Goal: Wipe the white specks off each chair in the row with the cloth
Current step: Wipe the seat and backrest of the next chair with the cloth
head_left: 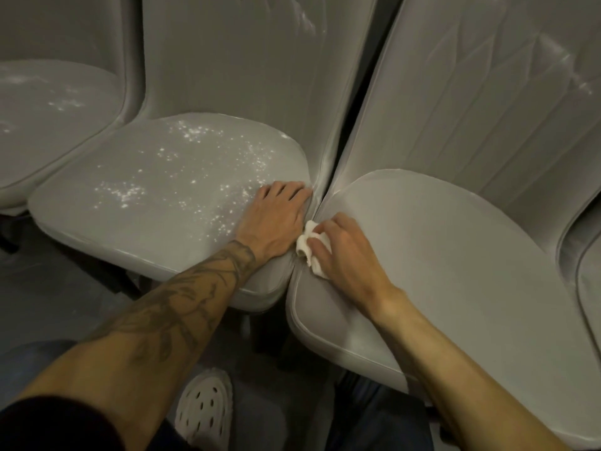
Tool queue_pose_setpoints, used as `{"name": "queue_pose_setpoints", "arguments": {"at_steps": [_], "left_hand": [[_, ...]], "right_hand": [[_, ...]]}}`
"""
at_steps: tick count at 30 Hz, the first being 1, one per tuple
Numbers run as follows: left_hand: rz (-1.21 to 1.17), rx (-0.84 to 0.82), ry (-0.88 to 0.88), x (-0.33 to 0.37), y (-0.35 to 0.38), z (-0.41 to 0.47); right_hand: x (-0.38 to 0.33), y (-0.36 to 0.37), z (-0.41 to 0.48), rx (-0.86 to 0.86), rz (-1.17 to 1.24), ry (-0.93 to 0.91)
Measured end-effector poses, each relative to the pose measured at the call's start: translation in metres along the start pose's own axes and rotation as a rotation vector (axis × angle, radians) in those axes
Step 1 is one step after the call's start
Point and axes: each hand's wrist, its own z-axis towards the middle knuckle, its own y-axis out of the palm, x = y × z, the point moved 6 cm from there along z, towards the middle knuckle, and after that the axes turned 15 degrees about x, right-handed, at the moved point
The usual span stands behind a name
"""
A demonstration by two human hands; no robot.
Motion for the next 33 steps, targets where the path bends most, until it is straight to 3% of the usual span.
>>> {"name": "queue_pose_setpoints", "arguments": {"at_steps": [6,11,17,23,29,33], "left_hand": [[0.009,-0.001,0.013,0.001,-0.002,-0.001],[0.002,0.001,0.014,0.001,-0.002,0.0],[0.029,0.022,0.039,-0.001,0.002,-0.002],[0.045,0.022,0.015,0.002,0.001,0.001],[0.047,0.053,0.022,0.016,-0.014,-0.004],[0.015,0.094,0.002,0.036,-0.031,-0.037]], "right_hand": [[-0.025,-0.016,-0.059,-0.177,0.099,-0.139],[-0.015,-0.002,-0.019,-0.057,0.038,-0.054],[-0.046,-0.022,-0.088,-0.133,0.059,-0.185],[-0.051,-0.011,-0.065,-0.036,0.025,-0.112],[-0.024,-0.064,-0.129,-0.02,0.064,-0.135],[-0.041,-0.039,-0.115,0.042,-0.007,-0.076]]}}
